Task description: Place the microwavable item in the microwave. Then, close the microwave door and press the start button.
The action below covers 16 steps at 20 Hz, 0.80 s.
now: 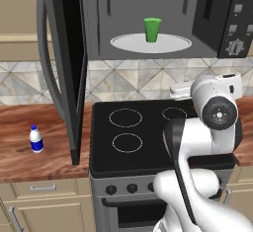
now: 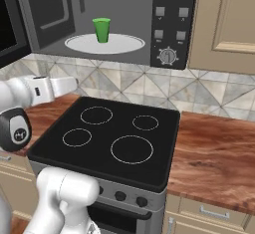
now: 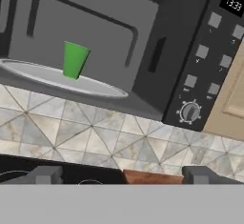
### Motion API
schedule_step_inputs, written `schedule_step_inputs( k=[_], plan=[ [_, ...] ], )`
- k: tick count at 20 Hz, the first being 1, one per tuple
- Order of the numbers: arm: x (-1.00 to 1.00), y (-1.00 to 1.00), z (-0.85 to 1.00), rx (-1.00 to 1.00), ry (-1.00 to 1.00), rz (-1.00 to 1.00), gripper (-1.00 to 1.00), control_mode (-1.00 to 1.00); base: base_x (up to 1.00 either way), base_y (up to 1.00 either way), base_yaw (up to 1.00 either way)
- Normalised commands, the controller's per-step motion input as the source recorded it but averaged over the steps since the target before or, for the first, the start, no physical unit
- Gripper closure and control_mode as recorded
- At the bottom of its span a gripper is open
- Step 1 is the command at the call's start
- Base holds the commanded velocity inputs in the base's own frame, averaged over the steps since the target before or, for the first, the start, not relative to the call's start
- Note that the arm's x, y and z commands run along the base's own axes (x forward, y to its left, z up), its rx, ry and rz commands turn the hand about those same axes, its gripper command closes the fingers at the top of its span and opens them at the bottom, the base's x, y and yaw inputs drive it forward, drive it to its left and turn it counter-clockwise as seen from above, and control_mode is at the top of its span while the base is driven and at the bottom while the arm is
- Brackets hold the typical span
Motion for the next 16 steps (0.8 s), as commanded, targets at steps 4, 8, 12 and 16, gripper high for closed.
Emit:
schedule_step_inputs(
  k=[4,8,12,16],
  plan=[
    [-0.04,0.00,-0.43,-0.39,-0.11,0.00,-1.00,-1.00,0.00,0.00,0.00],
    [-0.08,0.00,-0.46,-0.39,-0.18,0.00,-1.00,-1.00,0.00,0.00,0.00],
    [-0.14,0.00,-0.46,-0.39,-0.21,0.00,-1.00,-1.00,0.00,0.00,0.00],
    [-0.43,0.06,-0.46,-0.38,-0.21,-0.04,-1.00,-1.00,0.00,0.00,0.00]
  ],
)
